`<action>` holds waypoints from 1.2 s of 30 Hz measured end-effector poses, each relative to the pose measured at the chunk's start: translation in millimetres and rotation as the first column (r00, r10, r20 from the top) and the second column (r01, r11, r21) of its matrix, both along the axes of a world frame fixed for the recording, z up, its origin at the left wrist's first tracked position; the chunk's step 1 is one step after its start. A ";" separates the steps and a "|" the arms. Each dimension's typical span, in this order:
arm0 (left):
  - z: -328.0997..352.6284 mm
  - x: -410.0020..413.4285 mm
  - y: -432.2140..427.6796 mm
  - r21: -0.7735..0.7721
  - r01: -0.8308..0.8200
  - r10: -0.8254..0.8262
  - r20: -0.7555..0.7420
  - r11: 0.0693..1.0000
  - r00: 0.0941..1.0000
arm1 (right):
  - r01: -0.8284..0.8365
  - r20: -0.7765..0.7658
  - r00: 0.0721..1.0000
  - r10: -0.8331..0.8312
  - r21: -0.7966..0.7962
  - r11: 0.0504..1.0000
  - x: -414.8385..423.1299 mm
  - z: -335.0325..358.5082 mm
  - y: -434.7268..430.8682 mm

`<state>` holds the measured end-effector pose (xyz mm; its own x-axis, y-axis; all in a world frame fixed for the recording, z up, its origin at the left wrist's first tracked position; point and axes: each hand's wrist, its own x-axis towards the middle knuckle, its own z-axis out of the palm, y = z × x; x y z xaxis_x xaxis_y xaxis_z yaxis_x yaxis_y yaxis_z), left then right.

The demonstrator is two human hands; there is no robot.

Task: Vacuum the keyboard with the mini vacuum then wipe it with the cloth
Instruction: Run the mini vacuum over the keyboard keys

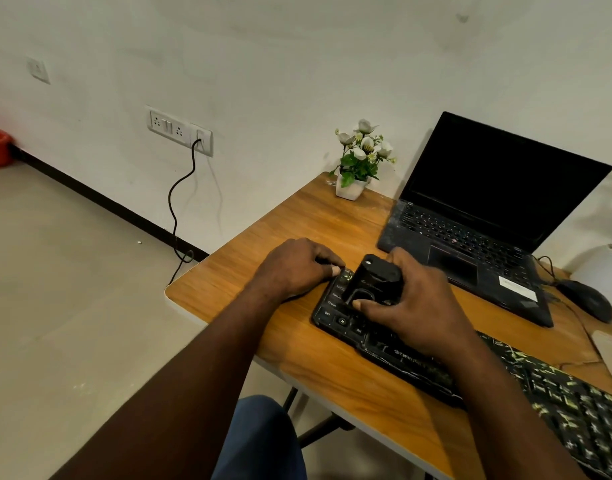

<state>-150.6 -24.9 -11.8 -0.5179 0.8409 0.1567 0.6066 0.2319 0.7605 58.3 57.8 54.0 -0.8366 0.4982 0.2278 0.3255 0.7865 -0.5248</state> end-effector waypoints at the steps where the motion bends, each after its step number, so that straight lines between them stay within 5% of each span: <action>1: 0.4 0.2 0.2 -0.001 -0.008 0.008 0.005 1.000 1.000 | -0.011 -0.003 1.000 0.011 0.004 1.000 -4.1 -2.6 -2.9; 9: 6.3 2.0 -2.4 -0.019 -0.008 0.009 0.007 1.000 1.000 | -0.002 -0.122 0.992 0.010 0.066 0.998 -21.9 -11.0 -6.8; 26: 19.8 -3.0 1.3 -0.139 -0.030 0.019 -0.079 0.990 0.997 | -0.372 0.139 0.921 0.364 0.038 0.927 -35.9 19.3 -13.0; 32: 20.3 -3.4 4.3 -0.185 -0.048 0.028 -0.109 0.982 0.994 | -0.382 0.195 0.910 0.367 0.047 0.923 -38.3 19.3 -21.8; 36: 17.9 -4.4 2.1 -0.141 -0.020 0.006 -0.093 0.990 0.996 | -0.361 0.097 0.928 0.358 0.016 0.932 -35.4 19.4 -18.9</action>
